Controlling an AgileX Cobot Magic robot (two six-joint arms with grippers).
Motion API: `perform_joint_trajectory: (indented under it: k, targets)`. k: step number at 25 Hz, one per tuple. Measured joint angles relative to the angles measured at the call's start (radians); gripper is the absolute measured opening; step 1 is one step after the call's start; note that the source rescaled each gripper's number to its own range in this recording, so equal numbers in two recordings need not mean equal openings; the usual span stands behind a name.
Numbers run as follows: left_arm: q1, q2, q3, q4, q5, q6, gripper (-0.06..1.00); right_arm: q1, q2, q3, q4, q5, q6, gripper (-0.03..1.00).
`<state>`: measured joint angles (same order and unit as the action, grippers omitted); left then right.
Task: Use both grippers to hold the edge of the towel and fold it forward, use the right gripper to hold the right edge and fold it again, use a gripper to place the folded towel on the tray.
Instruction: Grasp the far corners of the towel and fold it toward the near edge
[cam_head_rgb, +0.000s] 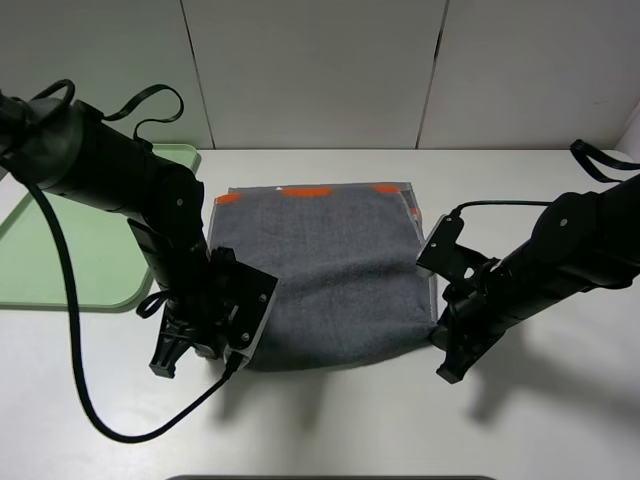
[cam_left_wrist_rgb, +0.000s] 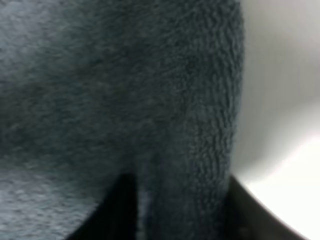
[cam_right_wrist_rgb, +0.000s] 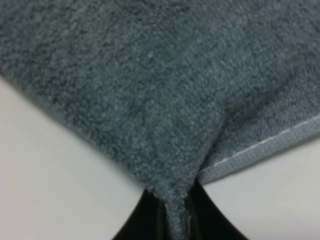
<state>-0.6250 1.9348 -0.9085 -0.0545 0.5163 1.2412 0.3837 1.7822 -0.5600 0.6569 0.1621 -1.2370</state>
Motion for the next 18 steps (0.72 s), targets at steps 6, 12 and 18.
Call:
perform_joint_trajectory:
  k: [6, 12, 18]
  targets:
    - [0.000, 0.002, 0.000, -0.003, 0.006, 0.000, 0.01, 0.000, 0.000, 0.000, 0.000, -0.001, 0.000, 0.00]
    - [0.000, -0.008, -0.001, -0.003, 0.016, 0.000, 0.01, 0.000, -0.044, 0.004, -0.007, -0.001, 0.000, 0.00]
    - [0.000, -0.120, -0.001, -0.003, 0.046, -0.012, 0.01, 0.000, -0.164, 0.006, -0.011, 0.035, 0.000, 0.00]
